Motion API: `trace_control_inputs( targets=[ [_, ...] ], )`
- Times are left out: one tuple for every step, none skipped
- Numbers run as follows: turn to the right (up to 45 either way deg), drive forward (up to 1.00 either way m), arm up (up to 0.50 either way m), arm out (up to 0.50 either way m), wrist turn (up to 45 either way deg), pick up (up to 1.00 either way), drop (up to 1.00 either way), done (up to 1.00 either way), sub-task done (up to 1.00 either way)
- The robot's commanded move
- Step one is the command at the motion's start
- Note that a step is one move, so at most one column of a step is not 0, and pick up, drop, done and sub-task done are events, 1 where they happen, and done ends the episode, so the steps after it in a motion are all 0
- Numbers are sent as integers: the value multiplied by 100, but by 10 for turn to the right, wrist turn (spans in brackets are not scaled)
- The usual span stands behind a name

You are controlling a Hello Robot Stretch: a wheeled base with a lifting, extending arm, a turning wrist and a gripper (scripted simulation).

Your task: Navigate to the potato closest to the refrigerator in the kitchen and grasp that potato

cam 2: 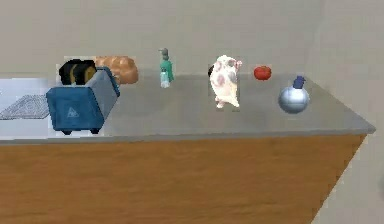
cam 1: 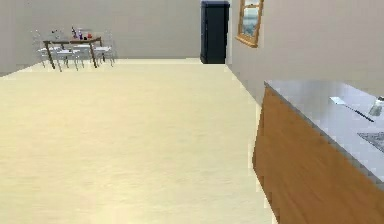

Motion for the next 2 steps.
trace_control_inputs(
  targets=[
    [0, 100, 0, 0, 0, 0, 0, 0, 0],
    [-30, 0, 0, 0, 0, 0, 0, 0, 0]
  ],
)
